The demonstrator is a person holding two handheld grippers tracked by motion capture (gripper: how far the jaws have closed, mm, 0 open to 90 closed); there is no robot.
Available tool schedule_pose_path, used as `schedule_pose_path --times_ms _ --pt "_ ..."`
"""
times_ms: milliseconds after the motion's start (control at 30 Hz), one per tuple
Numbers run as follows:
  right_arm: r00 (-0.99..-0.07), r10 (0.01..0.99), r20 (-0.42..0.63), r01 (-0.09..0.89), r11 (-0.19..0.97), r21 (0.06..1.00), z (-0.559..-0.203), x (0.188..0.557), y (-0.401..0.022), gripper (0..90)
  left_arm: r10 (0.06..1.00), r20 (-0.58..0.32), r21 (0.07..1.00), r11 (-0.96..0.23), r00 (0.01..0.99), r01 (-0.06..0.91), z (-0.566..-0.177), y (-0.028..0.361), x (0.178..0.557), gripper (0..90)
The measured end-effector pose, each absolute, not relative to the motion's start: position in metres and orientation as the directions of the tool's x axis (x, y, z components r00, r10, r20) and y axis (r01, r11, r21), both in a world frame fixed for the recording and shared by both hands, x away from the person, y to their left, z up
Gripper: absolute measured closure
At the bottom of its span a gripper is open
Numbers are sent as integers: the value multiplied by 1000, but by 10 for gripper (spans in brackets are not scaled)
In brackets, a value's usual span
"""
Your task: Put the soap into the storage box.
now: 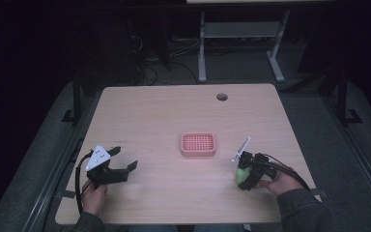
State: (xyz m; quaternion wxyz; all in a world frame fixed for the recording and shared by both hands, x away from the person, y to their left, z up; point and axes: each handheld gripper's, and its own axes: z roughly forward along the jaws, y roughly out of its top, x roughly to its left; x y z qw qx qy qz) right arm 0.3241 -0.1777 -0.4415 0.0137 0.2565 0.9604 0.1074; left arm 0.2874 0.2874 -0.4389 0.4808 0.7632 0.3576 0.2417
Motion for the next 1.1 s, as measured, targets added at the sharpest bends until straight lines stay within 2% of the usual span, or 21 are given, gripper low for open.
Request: schedule_pose_path --times_ms 433,1100 --pt "-853 521 45 517 829 212 -440 326 -178 248 777 26 908 -281 628 310 -438 289 288 142" --pt "-871 490 18 482 849 214 -423 329 -167 249 780 13 914 -263 625 310 -438 289 288 142"
